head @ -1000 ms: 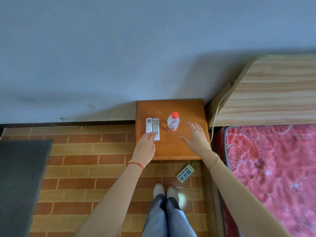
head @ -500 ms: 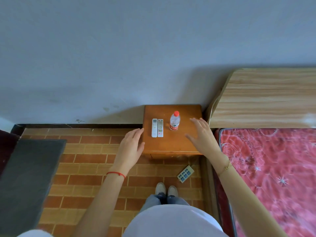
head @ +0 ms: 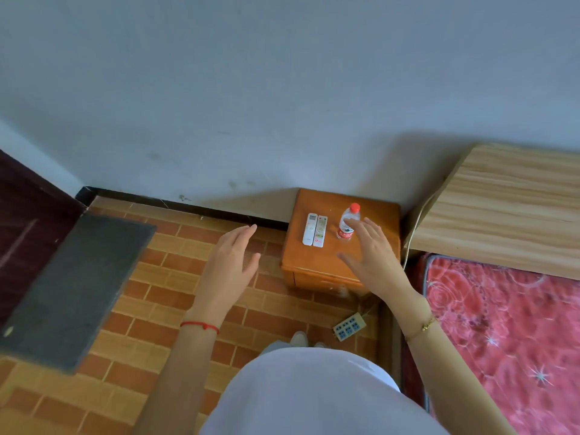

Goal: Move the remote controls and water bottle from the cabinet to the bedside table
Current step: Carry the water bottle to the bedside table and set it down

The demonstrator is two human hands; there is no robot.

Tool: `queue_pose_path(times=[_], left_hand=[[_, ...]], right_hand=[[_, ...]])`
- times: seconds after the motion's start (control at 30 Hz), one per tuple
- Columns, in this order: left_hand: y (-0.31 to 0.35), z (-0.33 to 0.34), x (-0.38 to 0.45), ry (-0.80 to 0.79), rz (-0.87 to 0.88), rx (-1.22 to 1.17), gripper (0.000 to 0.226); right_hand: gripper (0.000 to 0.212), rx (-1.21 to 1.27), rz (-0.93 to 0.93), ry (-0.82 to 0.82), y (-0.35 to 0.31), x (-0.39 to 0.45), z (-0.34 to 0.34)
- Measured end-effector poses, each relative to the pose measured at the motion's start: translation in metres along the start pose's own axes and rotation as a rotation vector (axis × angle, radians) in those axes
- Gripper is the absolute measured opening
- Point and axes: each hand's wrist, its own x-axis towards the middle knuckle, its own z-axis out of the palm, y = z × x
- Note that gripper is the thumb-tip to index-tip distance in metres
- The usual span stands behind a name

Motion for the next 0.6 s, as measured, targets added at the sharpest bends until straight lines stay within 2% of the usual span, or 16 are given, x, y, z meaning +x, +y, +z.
queue_pose_path(times=[0.3, 0.6], left_hand=[[-0.034, -0.026, -0.055, 0.115, -0.252, -0.001, 0.059], [-0.093, -0.062, -0.125, 0.293, -0.495, -0.027, 0.053]], right_hand=[[0.062, 0.017, -0.165, -0.171, -0.047, 0.018, 0.019], [0.058, -0.023, -0.403, -0.365, -0.148, 0.034, 0.058]])
